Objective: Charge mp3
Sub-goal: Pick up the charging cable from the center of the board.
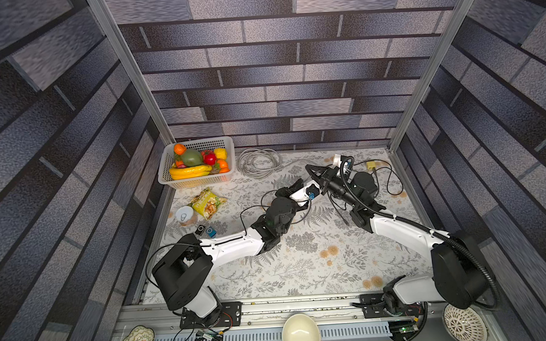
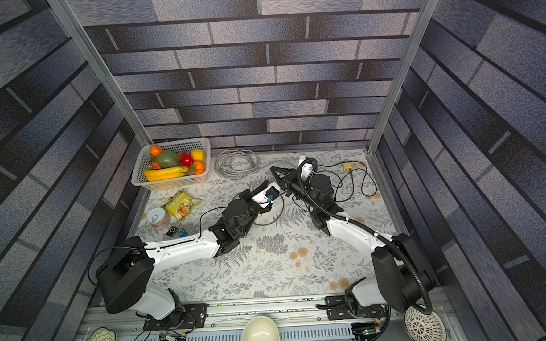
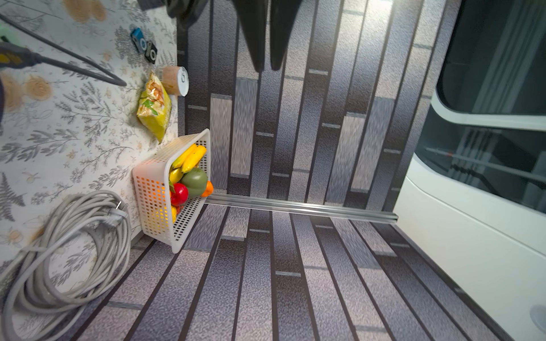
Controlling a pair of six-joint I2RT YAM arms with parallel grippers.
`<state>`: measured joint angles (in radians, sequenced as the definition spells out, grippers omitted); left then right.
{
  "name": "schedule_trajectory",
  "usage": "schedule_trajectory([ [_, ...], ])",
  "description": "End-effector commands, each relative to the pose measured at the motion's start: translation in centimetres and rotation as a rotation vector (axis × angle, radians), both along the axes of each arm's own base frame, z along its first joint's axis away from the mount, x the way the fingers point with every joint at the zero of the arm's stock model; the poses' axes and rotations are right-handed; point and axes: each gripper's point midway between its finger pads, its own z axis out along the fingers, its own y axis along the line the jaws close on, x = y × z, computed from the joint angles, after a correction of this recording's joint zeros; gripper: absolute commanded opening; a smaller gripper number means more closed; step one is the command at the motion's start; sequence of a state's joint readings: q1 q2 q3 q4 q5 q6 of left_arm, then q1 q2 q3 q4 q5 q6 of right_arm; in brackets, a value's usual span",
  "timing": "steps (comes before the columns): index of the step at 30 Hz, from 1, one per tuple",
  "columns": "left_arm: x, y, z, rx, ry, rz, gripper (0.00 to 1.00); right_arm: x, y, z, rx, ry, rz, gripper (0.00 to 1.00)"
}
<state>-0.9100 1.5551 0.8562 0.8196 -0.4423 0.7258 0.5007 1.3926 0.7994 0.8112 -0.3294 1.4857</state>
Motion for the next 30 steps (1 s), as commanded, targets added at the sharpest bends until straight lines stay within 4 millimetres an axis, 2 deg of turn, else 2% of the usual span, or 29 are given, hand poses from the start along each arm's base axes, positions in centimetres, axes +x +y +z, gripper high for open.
schedule_trajectory([
  [1,-0.6,1.0,1.9,-0.115,-0.024,0.015,0.44,-0.9,-0.4,1.0,-0.005,-0.04,0.003,0.0],
  [4,-2.3,2.8,2.8,-0.28,0.083,-0.029,0.86,-1.1,-1.7,1.2,-0.03,-0.052,-0.015,0.0],
  [5,-2.8,3.8,3.1,-0.36,0.139,-0.043,0.93,-1.0,-2.3,1.3,-0.033,-0.055,-0.024,0.0],
  [6,-3.5,5.2,3.5,-0.477,0.207,-0.059,0.96,-0.9,-2.9,1.4,-0.035,-0.059,-0.034,0.0],
  [8,-4.8,7.9,3.9,-0.701,0.357,-0.124,0.96,-0.7,-3.9,1.9,-0.026,-0.079,-0.05,0.0],
  [10,-5.5,10.5,3.3,-0.944,0.486,-0.139,0.95,-0.5,-4.1,3.1,-0.002,-0.112,-0.04,0.0],
  [12,-7.0,12.0,3.6,-1.096,0.569,-0.19,0.95,-0.5,-4.0,4.6,0.04,-0.147,-0.025,0.0],
  [16,-9.0,14.0,4.4,-1.271,0.607,-0.226,0.95,-0.5,-3.8,7.3,0.096,-0.21,-0.008,0.0],
  [19,-9.2,13.2,5.2,-1.403,0.689,-0.316,0.94,-0.8,-3.8,8.0,0.098,-0.232,-0.009,0.0],
  [23,-8.8,10.7,6.1,-1.56,0.833,-0.471,0.92,-1.6,-4.0,8.8,0.086,-0.261,-0.017,0.0],
  [26,-9.1,8.7,7.0,-1.566,0.88,-0.57,0.88,-1.9,-4.2,8.9,0.068,-0.263,-0.025,0.0],
  [30,-9.0,6.5,6.2,-1.536,0.938,-0.567,0.87,-2.4,-4.4,9.4,0.072,-0.278,-0.029,0.0],
])
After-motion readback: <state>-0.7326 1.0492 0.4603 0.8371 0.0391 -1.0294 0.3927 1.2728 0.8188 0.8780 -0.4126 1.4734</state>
